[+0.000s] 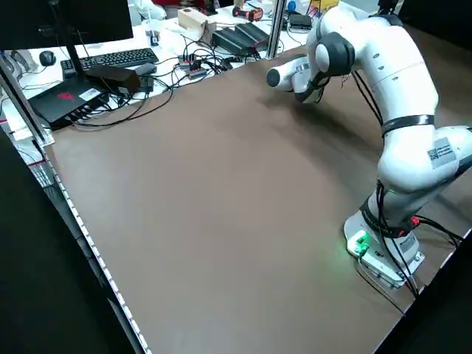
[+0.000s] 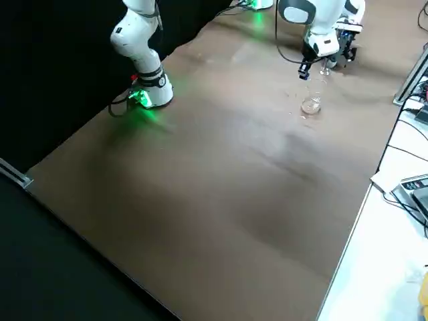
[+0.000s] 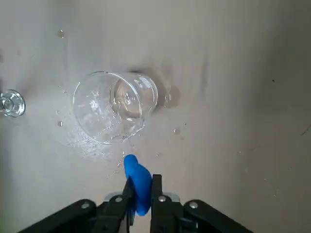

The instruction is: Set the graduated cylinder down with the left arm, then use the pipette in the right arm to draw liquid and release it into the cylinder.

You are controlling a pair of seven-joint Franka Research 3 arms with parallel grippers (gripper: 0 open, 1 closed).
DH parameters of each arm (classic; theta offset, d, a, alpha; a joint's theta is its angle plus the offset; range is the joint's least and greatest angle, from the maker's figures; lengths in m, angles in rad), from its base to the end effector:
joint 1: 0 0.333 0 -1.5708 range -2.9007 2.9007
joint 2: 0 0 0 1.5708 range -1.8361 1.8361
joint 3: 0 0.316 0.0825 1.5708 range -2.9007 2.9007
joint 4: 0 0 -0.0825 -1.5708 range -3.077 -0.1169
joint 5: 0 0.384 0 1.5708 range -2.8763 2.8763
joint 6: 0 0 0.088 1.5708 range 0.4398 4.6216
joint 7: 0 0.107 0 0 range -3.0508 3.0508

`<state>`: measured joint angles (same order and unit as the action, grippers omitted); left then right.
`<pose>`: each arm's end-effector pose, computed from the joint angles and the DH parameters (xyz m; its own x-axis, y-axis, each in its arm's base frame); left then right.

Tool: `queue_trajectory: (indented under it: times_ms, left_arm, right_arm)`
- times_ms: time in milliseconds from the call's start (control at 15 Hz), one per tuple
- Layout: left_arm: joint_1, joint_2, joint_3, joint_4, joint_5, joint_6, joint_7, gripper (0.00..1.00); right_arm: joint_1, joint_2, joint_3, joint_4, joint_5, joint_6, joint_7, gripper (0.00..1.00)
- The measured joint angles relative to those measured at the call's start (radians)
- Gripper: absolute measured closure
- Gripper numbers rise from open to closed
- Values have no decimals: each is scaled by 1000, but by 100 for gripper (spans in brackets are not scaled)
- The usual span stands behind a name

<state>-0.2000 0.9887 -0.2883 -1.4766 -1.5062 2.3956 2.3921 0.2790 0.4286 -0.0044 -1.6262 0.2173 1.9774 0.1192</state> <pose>0.6366 -0.3094 0.1042 0.0326 -0.4133 0.9100 -0.9914 -0.1285 -0.0229 0.6361 0.1938 0.3683 0.9917 0.0710 -0.1073 0.0511 -0.9828 -0.1776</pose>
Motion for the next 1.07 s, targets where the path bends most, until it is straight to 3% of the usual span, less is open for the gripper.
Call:
queue_trajectory:
  times_ms: [333,467,533,667,1067]
  left_arm:
    - [104,-24,0,-8,143,-8,-75,0]
    - [145,-58,-1,-16,264,-38,-209,0]
    - [175,-93,-1,-19,409,-66,-361,0]
    - [198,-126,-2,-19,552,-92,-507,0]
    - [276,-256,-7,-17,857,-281,-856,0]
  right_arm:
    - [0,0,-1,0,0,0,34,84]
    - [0,0,-1,0,2,0,38,84]
    - [0,0,-1,1,27,0,42,84]
    - [-2,0,-2,1,69,-2,43,84]
    - [-11,1,-4,4,94,-4,44,81]
